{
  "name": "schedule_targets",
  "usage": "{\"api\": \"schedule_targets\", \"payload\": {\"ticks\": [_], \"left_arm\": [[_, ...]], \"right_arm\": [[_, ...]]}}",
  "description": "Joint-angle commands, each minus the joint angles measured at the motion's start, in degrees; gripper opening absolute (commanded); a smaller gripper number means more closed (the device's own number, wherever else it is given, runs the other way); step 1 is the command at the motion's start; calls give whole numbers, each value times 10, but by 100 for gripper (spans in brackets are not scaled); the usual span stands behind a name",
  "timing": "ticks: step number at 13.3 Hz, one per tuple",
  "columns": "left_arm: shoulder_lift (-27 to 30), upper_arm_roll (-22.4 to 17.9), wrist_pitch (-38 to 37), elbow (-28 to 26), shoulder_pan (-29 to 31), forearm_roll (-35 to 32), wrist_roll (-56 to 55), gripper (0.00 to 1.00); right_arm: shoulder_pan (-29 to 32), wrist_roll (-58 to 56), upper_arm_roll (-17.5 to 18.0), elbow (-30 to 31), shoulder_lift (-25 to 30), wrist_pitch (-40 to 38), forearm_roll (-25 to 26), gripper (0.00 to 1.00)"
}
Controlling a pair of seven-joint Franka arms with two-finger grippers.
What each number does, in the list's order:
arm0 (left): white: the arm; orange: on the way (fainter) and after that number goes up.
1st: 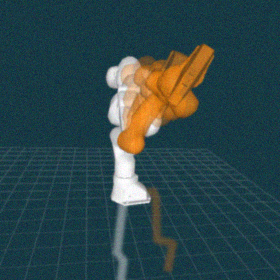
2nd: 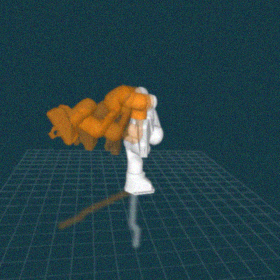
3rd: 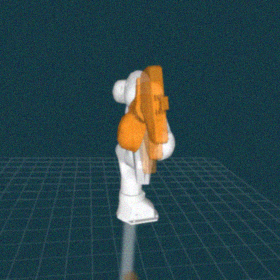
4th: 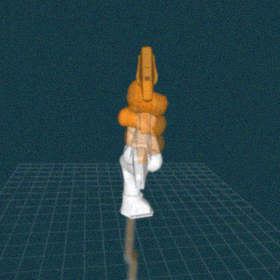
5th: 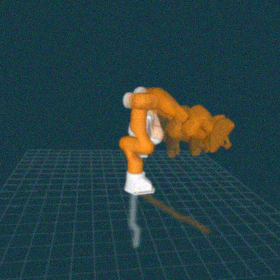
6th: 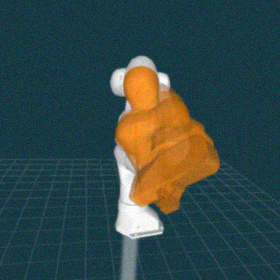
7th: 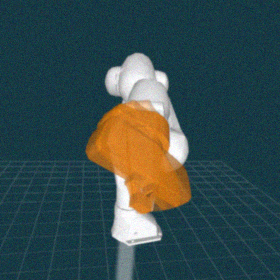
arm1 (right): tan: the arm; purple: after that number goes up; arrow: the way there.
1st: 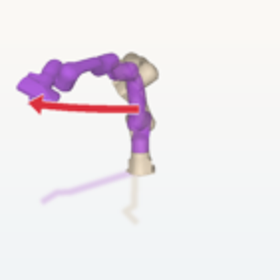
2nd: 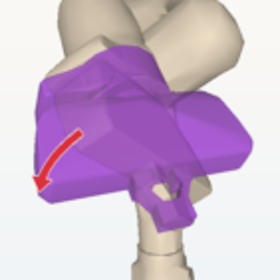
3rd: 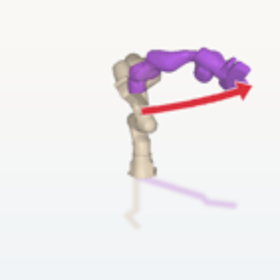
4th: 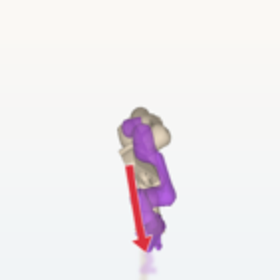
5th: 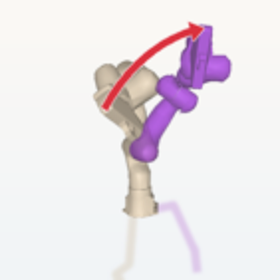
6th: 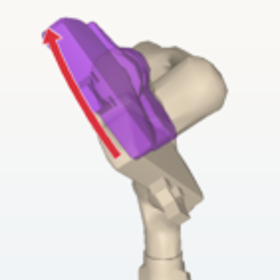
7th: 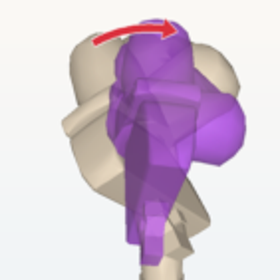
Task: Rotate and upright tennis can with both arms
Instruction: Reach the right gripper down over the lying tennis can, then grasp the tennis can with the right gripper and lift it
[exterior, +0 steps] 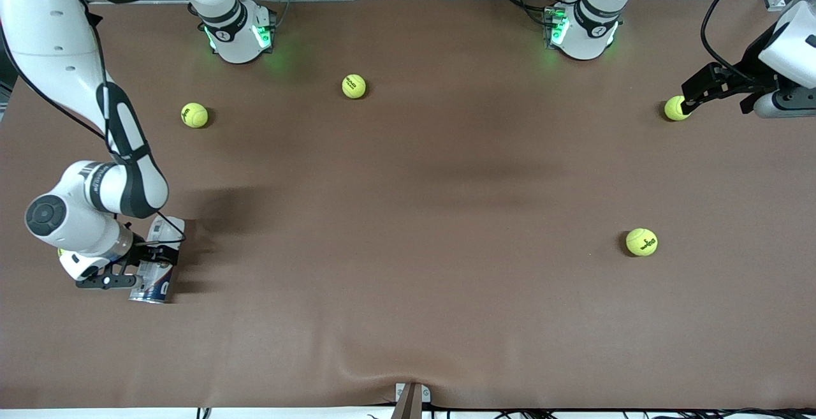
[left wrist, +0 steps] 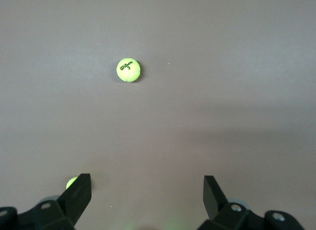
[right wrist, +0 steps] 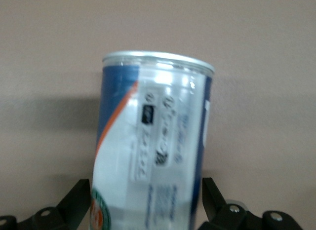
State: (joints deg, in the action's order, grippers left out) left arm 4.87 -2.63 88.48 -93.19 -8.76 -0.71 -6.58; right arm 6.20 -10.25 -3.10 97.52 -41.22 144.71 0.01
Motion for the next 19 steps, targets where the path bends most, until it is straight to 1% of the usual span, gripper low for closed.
{"api": "schedule_targets", "payload": {"ticks": [1,2,3,4,5,7,8,10,13,14,17,18,19], "left_arm": [[0,1,-5,4,4,2,13,100],[0,1,-5,5,4,2,14,100],[0,1,-5,4,4,2,13,100],[0,1,-5,4,4,2,14,100],[0,1,-5,5,4,2,13,100],[0,1,-5,5,4,2,14,100],[0,1,-5,5,4,2,14,100],[0,-1,-5,5,4,2,14,100],[0,-4,-5,6,4,2,14,100],[0,-4,-5,6,4,2,14,100],[0,-4,-5,6,4,2,14,100],[0,-4,-5,5,4,2,14,100],[0,-4,-5,5,4,2,14,100]], "right_arm": [[6,-7,6,-20,-17,1,-3,77],[5,-11,6,-20,-16,0,-2,53],[3,-18,6,-17,-13,0,-2,46],[-3,-26,6,-17,-4,-13,-2,46],[-7,-33,8,-20,15,-43,-1,46],[-36,-49,9,-21,65,-91,0,50],[-64,-50,8,-22,84,-115,1,51],[-126,-58,11,-23,107,-128,2,52],[-243,-72,11,-45,105,-127,4,53],[-280,-72,10,-50,101,-122,7,58],[-367,-86,10,-75,70,-113,23,59],[-386,-110,10,-83,54,-91,34,61],[-406,-145,10,-89,36,-54,42,67]]}}
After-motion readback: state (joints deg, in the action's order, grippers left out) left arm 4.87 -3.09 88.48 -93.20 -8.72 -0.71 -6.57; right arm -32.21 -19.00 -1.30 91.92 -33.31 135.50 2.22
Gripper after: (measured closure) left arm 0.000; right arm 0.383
